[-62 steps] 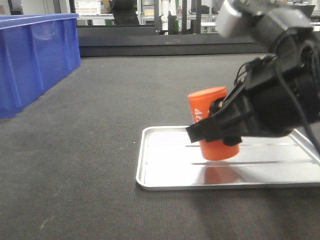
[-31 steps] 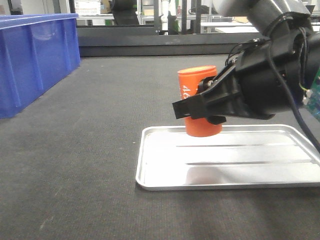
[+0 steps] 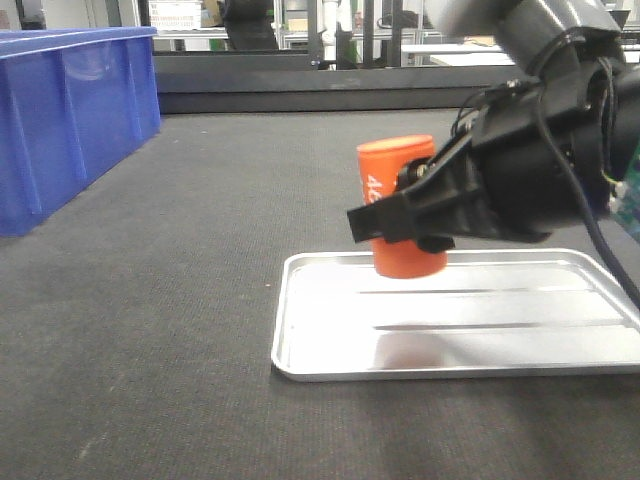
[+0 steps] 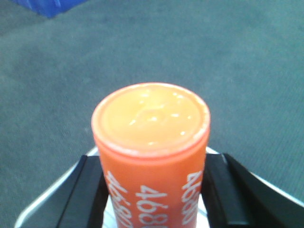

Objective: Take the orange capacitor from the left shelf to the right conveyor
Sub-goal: 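Lower the held capacitor with the right gripper onto the silver tray, then open the right gripper and lift it away from the capacitor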

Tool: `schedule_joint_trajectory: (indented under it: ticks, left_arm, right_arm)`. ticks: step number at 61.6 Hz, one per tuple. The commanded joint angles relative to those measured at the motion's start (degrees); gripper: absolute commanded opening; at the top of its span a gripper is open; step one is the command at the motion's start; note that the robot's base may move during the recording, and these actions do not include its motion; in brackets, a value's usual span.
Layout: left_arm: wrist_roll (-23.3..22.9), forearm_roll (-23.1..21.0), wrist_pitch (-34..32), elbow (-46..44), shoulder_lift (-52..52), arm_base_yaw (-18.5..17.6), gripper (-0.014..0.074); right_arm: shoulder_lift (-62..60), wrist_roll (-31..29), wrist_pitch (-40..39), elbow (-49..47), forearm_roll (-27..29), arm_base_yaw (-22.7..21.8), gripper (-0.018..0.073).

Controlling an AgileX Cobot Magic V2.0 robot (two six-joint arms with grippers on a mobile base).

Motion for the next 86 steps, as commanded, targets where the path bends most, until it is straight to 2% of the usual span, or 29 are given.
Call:
schedule_joint_trajectory:
  ticks: [1, 18, 31, 36, 55, 71, 86]
  left_arm:
    - [0.00, -0.18, -4.99, 1.25, -0.46, -0.12, -0.0126]
    - [0.00, -0.18, -4.99, 1.25, -0.46, -0.12, -0.0126]
    - [0.00, -0.18, -4.99, 1.25, -0.46, -0.12, -0.0126]
    - [0.00, -0.18, -4.99, 1.25, -0.46, -0.12, -0.0126]
    - [0.00, -0.18, -4.99, 1.25, -0.46, -0.12, -0.0126]
    - [0.00, -0.18, -4.99, 1.25, -0.46, -0.12, -0.0126]
    - [0.00, -0.18, -4.99, 1.25, -0.46, -0.12, -0.0126]
  right_arm:
    - [-0.89, -0.12, -2.36, -1.61, -0.21, -0.25, 0.0312]
    - [-0.05, -0.12, -6.11, -1.61, -0.24, -0.25, 0.0326]
    - [1.59, -0.07, -5.23, -1.61, -0.24, -0.25, 0.0561]
    - [2.17, 0.00, -4.77, -1.61, -0.24, -0.25, 0.0601]
    - [2.19, 0.14, -8.10, -1.61, -0.24, -0.25, 0.0595]
    - [0.80, 0.14, -8.30, -1.61, -0.24, -0.25, 0.0595]
    - [-5.48, 0.09, -6.07, -1.61, -0.24, -0.25, 0.0595]
